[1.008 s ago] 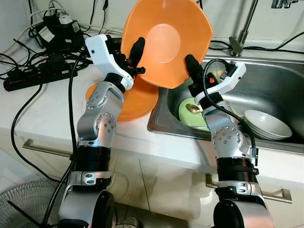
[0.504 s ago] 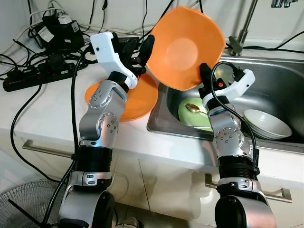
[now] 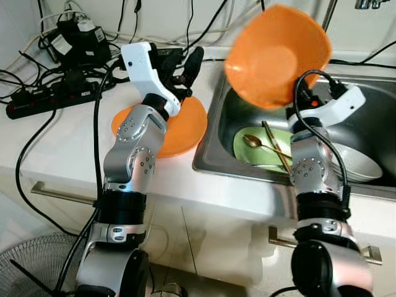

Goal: Kitchen organization

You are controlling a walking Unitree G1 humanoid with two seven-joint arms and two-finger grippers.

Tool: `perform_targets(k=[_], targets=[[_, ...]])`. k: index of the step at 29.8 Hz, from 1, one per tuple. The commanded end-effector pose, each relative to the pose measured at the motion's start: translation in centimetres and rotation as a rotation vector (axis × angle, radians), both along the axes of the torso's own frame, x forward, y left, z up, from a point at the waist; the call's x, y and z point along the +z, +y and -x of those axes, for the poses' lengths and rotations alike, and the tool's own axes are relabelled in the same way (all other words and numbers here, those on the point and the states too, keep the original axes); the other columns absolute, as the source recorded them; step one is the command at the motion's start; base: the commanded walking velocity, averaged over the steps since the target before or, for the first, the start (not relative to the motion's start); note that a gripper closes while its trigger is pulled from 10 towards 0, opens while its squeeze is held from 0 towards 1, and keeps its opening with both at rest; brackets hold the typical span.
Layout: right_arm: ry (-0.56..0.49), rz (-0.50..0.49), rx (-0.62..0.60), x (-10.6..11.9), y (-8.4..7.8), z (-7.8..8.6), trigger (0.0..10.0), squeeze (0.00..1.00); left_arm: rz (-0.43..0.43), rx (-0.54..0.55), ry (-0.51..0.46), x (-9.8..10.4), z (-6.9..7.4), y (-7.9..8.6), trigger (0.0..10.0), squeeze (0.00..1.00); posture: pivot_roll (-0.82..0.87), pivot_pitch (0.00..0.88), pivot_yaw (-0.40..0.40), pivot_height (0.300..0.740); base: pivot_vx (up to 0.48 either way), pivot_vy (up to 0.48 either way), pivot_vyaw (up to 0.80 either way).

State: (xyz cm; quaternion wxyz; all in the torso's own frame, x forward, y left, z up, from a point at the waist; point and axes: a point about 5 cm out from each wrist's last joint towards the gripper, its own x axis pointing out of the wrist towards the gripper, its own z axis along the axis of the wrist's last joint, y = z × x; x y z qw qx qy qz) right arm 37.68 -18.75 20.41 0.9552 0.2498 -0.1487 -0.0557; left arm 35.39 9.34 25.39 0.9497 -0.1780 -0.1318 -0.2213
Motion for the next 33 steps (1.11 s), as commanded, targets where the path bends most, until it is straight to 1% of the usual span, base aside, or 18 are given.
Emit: perform_targets(k=[1,2,3,4,5,6,7,9,10,11,13,15,17,18,21,27,28,33], targets=[[-0.037,0.082,-0.003,1.0,0.8,-0.1,1.4,0.0,-0.026,-0.002,-0.001,0.1,0.2,0.1,10.0,0.0,0.13,0.021,0.116,0.74,0.0,0.0,0.0],[-0.015,0.225,-0.044,0.9,0.9,-0.1,10.0,0.0,-0.027,-0.007,0.009,-0.2,0.3,0.1,10.0,0.0,0.13,0.022,0.116,0.74,0.0,0.0,0.0],[-0.01,0.278,-0.061,0.8,0.9,-0.1,10.0,0.0,-0.029,-0.012,0.015,-0.4,0.3,0.1,10.0,0.0,0.13,0.019,0.115,0.74,0.0,0.0,0.0],[-0.01,0.278,-0.061,0.8,0.9,-0.1,10.0,0.0,-0.029,-0.012,0.015,-0.4,0.3,0.1,10.0,0.0,0.13,0.019,0.115,0.74,0.0,0.0,0.0],[-0.003,0.314,-0.071,0.7,0.9,-0.2,10.0,0.0,-0.033,-0.017,0.019,-0.5,0.4,0.1,10.0,0.0,0.13,0.019,0.115,0.74,0.0,0.0,0.0],[0.018,0.371,-0.086,0.4,1.0,-0.3,10.0,0.0,-0.04,-0.023,0.024,-0.7,0.6,0.1,10.0,0.0,0.13,0.02,0.115,0.74,0.0,0.0,0.0],[0.018,0.371,-0.086,0.4,1.0,-0.3,10.0,0.0,-0.04,-0.023,0.024,-0.7,0.6,0.1,10.0,0.0,0.13,0.02,0.115,0.74,0.0,0.0,0.0],[0.073,0.564,-0.114,-0.2,1.4,-0.5,10.0,0.0,-0.058,-0.035,0.035,-1.0,0.8,0.0,10.0,0.0,0.13,0.018,0.114,0.74,0.0,0.0,0.0],[0.097,0.632,-0.113,-0.6,1.5,-0.6,10.0,0.0,-0.067,-0.043,0.041,-1.2,0.9,0.0,10.0,0.0,0.13,0.017,0.113,0.74,0.0,0.0,0.0],[0.111,0.666,-0.11,-0.9,1.6,-0.6,10.0,0.0,-0.073,-0.048,0.045,-1.3,1.0,0.0,10.0,0.0,0.13,0.016,0.113,0.74,0.0,0.0,0.0],[0.124,0.689,-0.108,-1.2,1.7,-0.6,10.0,0.0,-0.079,-0.056,0.049,-1.5,1.1,-0.1,10.0,0.0,0.13,0.015,0.112,0.74,0.0,0.0,0.0],[0.141,0.744,-0.12,-1.5,1.7,-0.7,10.0,0.0,-0.092,-0.073,0.056,-1.6,1.3,-0.2,10.0,0.0,0.13,0.014,0.11,0.74,0.0,0.0,0.0],[0.16,0.808,-0.121,-2.0,1.8,-0.8,10.0,0.0,-0.125,-0.117,0.083,-2.2,1.7,-0.5,10.0,0.0,0.13,0.009,0.107,0.74,0.0,0.0,0.0],[0.16,0.808,-0.121,-2.0,1.8,-0.8,10.0,0.0,-0.125,-0.117,0.083,-2.2,1.7,-0.5,10.0,0.0,0.13,0.009,0.107,0.74,0.0,0.0,0.0],[0.186,0.904,-0.12,-2.6,1.9,-0.8,10.0,0.0,-0.189,-0.19,0.129,-3.3,2.4,-0.8,10.0,0.0,0.13,0.007,0.105,0.74,0.0,0.0,0.0],[0.221,0.946,-0.108,-3.3,2.0,-0.9,10.0,0.0,-0.252,-0.252,0.183,-4.7,3.2,-1.0,10.0,0.0,0.14,0.005,0.103,0.74,0.0,0.0,0.0],[0.241,0.966,-0.107,-3.8,1.9,-0.9,10.0,0.0,-0.277,-0.273,0.199,-5.2,3.6,-1.0,10.0,0.0,0.14,0.004,0.102,0.74,0.0,0.0,0.0],[0.256,0.978,-0.099,-4.2,1.9,-0.9,10.0,0.0,-0.291,-0.283,0.208,-5.3,3.9,-1.0,10.0,0.0,0.14,0.01,0.101,0.74,0.0,0.0,0.0]])
